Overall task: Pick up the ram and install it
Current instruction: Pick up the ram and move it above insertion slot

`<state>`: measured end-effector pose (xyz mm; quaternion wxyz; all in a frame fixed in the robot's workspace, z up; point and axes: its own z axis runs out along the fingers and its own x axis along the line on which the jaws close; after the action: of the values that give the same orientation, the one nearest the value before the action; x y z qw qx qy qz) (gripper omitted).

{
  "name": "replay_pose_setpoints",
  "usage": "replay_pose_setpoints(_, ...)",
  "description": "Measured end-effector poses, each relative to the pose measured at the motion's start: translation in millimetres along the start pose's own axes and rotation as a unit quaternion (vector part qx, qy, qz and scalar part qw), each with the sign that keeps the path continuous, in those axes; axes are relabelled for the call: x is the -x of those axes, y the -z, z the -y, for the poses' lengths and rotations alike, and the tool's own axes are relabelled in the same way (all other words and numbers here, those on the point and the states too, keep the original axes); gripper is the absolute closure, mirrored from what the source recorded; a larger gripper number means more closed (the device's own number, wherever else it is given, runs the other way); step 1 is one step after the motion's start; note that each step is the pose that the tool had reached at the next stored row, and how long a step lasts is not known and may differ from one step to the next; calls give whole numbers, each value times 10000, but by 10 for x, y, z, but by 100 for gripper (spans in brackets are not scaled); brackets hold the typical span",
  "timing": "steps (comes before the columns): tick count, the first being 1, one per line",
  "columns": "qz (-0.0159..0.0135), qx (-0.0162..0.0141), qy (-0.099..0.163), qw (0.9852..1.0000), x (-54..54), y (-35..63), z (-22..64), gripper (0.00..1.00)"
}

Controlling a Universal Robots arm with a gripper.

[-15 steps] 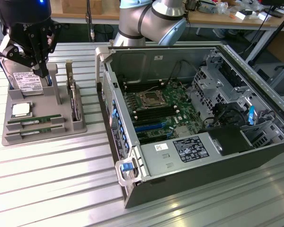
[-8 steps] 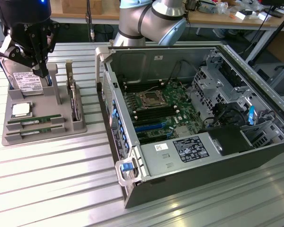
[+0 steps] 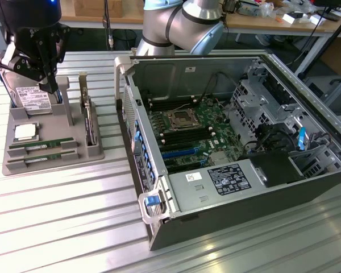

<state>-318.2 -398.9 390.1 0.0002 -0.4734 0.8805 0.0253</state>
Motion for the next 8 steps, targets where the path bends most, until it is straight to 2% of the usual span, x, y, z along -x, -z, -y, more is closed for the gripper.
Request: replay_pose_setpoints(8, -15, 8, 339, 9994, 0, 0, 0, 89)
